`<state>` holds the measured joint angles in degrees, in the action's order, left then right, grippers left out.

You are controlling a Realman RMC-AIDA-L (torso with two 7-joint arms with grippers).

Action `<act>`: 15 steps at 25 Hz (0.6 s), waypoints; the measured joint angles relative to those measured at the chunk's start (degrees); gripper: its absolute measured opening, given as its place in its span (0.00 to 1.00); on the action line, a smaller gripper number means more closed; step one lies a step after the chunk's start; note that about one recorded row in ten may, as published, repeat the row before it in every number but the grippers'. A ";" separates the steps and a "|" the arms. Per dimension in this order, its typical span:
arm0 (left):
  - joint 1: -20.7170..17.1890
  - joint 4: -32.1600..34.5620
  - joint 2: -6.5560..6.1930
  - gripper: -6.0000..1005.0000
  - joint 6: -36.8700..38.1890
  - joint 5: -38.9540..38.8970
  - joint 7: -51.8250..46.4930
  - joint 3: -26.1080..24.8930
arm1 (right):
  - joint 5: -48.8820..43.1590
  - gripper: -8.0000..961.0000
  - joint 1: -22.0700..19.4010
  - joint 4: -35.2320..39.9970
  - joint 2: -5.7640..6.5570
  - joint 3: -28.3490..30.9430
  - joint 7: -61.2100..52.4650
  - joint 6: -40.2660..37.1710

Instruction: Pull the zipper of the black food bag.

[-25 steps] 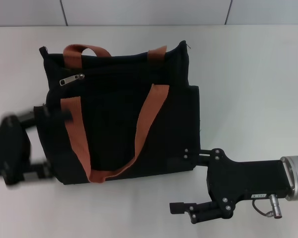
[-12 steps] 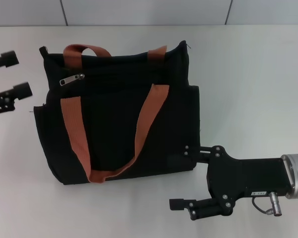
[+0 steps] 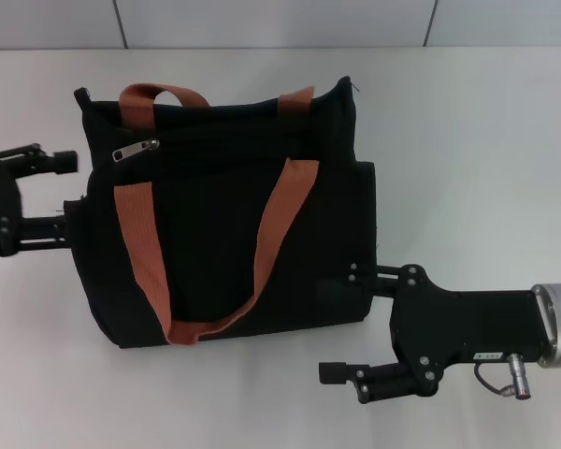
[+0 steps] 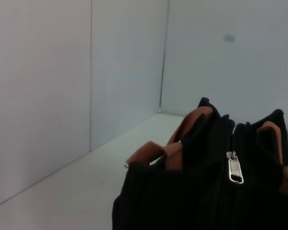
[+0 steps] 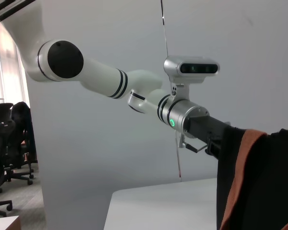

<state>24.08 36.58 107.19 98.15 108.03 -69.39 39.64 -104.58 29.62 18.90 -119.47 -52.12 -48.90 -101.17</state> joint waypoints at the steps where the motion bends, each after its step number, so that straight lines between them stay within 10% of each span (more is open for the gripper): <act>1: 0.00 0.00 0.00 0.80 0.00 0.00 0.00 0.00 | 0.14 0.85 0.00 0.00 0.00 0.00 0.00 0.00; 15: 1.06 0.15 1.68 0.76 -1.81 0.15 5.20 -1.53 | 0.35 0.85 -0.15 0.00 0.03 0.00 0.01 0.00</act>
<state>25.13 36.73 108.87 96.34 108.18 -64.20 38.11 -104.23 29.47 18.90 -119.44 -52.12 -48.89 -101.17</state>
